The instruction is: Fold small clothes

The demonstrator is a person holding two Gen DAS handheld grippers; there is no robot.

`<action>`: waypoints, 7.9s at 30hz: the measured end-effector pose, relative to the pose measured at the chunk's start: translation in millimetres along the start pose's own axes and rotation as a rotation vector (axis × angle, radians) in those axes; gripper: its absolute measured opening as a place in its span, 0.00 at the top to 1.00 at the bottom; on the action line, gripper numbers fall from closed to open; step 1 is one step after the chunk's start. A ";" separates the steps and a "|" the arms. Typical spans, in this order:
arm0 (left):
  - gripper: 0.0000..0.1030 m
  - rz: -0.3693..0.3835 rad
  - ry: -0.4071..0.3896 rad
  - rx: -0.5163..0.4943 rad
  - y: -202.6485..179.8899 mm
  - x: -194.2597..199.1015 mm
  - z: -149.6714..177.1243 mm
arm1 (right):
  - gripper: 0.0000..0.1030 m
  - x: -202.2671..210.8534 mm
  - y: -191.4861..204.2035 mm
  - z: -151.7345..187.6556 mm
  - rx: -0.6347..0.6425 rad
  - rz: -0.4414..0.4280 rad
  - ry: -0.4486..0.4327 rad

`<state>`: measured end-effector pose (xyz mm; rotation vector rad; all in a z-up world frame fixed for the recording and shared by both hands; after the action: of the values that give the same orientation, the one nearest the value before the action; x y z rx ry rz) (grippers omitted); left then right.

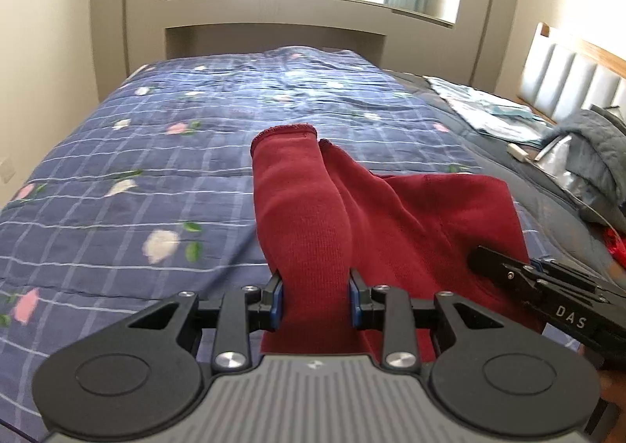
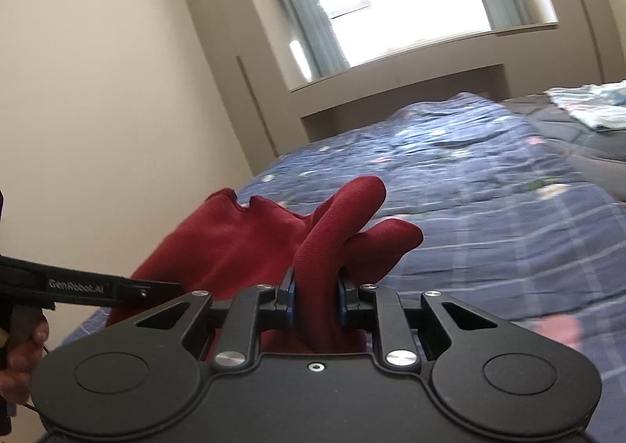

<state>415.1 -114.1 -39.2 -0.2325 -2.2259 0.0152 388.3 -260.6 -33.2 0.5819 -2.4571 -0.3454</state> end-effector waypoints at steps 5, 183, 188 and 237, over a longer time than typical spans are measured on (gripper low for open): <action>0.67 -0.032 0.000 0.067 61.8 5.5 4.8 | 0.80 -43.4 52.4 -4.2 0.060 -0.027 0.050; 0.00 -0.225 -0.248 0.274 161.0 189.8 253.7 | 0.01 140.3 181.9 168.5 0.226 0.244 -0.145; 0.00 -0.225 -0.248 0.274 160.9 190.0 253.5 | 0.01 140.4 182.0 168.6 0.226 0.244 -0.145; 0.00 -0.278 -0.197 0.285 166.8 186.8 260.1 | 0.01 138.5 181.4 170.6 0.224 0.243 -0.138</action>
<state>126.2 100.4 -69.9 0.2444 -2.3999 0.2111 125.7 -149.9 -35.7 0.3525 -2.6839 -0.0130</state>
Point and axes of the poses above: each gripper's, at about its wrist camera, not at the fingertips, and x roughly against the way its jaws point, y to its left, z to its underside, the point moved 10 cm from there along -x, roughly the way its jaws point, and after that the axes turned 9 degrees about y, right-handed, at the moved point
